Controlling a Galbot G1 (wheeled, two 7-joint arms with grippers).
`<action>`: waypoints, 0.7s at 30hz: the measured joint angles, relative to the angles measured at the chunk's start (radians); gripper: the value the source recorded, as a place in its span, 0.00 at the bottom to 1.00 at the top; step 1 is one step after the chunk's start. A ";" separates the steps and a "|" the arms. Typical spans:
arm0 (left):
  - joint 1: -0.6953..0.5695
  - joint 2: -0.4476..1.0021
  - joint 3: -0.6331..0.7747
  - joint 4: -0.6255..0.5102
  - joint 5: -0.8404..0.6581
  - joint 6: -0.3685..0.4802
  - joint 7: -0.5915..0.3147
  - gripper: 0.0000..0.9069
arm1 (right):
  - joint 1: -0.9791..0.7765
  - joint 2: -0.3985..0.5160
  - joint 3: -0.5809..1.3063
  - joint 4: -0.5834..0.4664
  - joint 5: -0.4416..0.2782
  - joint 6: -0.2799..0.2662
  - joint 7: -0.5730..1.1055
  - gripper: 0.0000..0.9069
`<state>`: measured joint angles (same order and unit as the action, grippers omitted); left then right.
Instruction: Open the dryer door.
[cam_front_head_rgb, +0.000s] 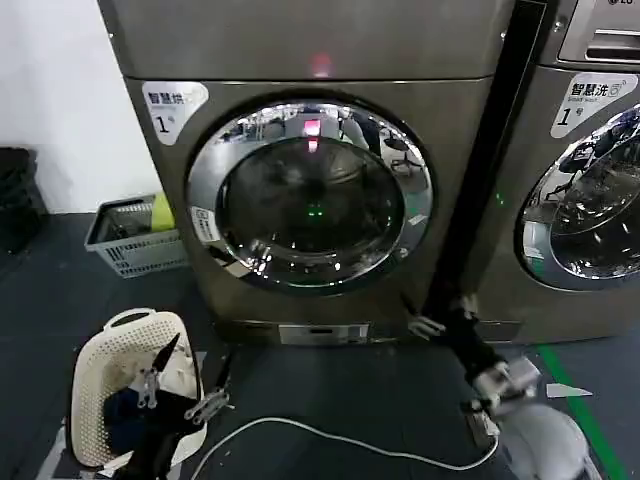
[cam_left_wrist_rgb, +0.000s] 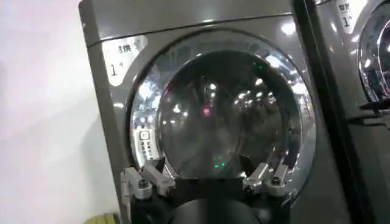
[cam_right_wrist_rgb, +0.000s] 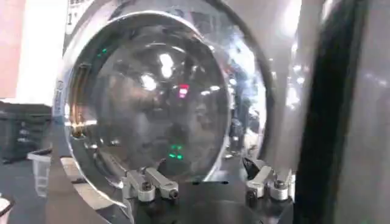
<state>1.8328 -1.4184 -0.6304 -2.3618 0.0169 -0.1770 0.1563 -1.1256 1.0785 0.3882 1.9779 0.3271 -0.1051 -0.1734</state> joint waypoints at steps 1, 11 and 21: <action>0.001 -0.004 0.000 -0.001 0.002 -0.001 0.001 1.00 | 0.022 -0.002 -0.020 -0.012 0.002 0.001 -0.002 1.00; 0.012 -0.023 -0.002 -0.005 0.011 -0.008 0.002 1.00 | 0.198 0.001 -0.155 -0.126 0.010 0.019 -0.016 1.00; 0.015 -0.032 -0.006 -0.009 0.013 -0.012 0.004 1.00 | 0.313 0.029 -0.239 -0.242 0.015 0.036 -0.045 1.00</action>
<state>1.8483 -1.4506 -0.6362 -2.3704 0.0297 -0.1893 0.1599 -0.8126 1.1080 0.1488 1.7363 0.3423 -0.0690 -0.2185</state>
